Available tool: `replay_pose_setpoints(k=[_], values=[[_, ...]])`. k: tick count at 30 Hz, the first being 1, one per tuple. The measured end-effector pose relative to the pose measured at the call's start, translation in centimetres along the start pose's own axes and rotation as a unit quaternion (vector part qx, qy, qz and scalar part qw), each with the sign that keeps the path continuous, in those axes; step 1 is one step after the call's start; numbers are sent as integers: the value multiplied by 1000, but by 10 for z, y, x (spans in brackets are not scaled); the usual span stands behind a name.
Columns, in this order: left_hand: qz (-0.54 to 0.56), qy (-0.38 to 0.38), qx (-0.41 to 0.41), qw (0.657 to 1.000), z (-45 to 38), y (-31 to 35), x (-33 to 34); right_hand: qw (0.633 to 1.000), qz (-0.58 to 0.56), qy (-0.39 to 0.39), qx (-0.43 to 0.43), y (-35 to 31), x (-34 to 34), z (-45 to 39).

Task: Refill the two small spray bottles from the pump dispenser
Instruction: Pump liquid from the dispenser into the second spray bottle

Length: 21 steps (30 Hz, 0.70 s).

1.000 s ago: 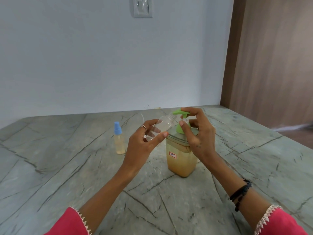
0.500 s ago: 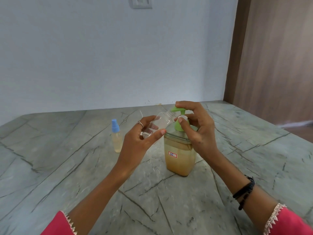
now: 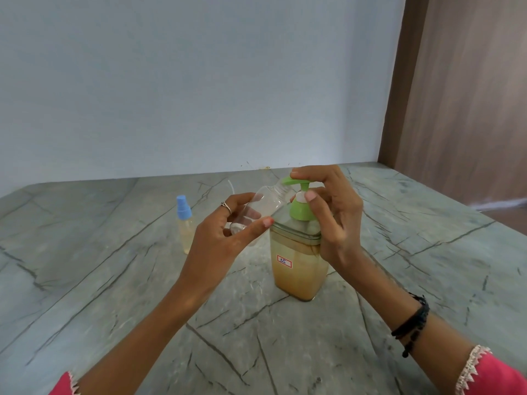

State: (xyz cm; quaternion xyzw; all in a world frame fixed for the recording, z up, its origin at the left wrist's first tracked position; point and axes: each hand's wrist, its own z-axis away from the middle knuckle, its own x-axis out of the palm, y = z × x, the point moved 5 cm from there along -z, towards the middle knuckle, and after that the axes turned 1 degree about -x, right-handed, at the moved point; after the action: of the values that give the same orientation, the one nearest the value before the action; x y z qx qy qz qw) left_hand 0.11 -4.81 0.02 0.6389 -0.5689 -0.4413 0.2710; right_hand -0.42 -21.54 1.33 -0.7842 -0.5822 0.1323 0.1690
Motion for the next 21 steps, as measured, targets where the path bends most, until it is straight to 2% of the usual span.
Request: replay_pose_setpoints(k=[6,12,21], values=[[-5,0,-9,1000,1,-3,-1,1000,1,14,1,3,-1,1],[-21,1,-11,1000,0,-6,-3,998,50,24,5,1,-2,0],[-8,12,-6,1000,2,-4,-4,999,38,2,-24,1,-1,2]])
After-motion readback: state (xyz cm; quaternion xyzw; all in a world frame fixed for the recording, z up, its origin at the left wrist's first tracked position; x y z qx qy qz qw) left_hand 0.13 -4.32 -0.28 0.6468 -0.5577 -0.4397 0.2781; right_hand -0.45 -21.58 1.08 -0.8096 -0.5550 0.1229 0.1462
